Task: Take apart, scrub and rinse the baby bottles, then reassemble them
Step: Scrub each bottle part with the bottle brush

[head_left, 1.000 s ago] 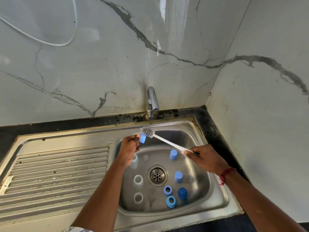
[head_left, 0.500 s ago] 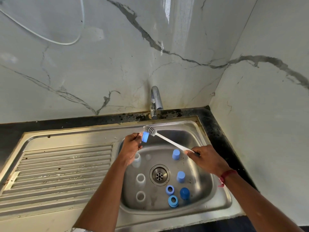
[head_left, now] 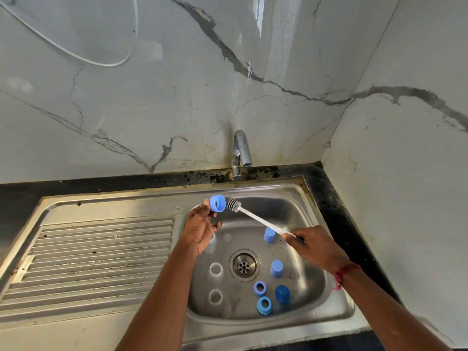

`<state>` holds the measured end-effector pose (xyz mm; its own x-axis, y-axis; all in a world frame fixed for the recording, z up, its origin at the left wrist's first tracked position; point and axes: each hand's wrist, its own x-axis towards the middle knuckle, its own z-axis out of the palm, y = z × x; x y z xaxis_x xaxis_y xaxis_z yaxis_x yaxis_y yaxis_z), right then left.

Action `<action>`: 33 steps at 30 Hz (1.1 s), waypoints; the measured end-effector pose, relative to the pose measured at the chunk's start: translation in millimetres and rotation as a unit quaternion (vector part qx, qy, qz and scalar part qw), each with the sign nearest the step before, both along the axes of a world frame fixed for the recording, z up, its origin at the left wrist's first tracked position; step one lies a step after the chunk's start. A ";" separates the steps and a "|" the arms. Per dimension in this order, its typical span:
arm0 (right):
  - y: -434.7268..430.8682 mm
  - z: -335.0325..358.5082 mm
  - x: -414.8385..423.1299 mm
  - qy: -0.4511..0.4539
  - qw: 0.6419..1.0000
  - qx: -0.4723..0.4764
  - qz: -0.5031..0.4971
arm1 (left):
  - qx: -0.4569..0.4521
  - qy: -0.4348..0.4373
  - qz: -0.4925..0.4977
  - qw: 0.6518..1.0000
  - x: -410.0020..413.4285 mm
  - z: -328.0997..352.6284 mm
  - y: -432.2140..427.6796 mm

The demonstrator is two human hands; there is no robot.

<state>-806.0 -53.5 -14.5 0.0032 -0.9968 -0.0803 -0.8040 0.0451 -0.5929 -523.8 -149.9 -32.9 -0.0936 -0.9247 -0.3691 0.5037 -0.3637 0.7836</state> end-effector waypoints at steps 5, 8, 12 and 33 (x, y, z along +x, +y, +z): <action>10.3 -2.6 -5.3 -0.008 0.999 -0.011 -0.030 | 0.020 -0.011 0.015 1.000 7.7 -3.9 -1.6; 12.1 -0.2 -0.5 -0.002 0.999 -0.044 -0.025 | 0.034 -0.038 -0.004 0.999 8.3 -9.8 -2.0; 13.0 -0.6 4.1 -0.013 0.998 -0.045 -0.032 | 0.037 -0.047 -0.026 0.998 7.0 -14.8 -2.4; 37.9 -36.8 34.7 0.033 0.997 -0.071 -0.029 | 0.084 0.120 0.093 0.985 -21.8 -11.0 2.3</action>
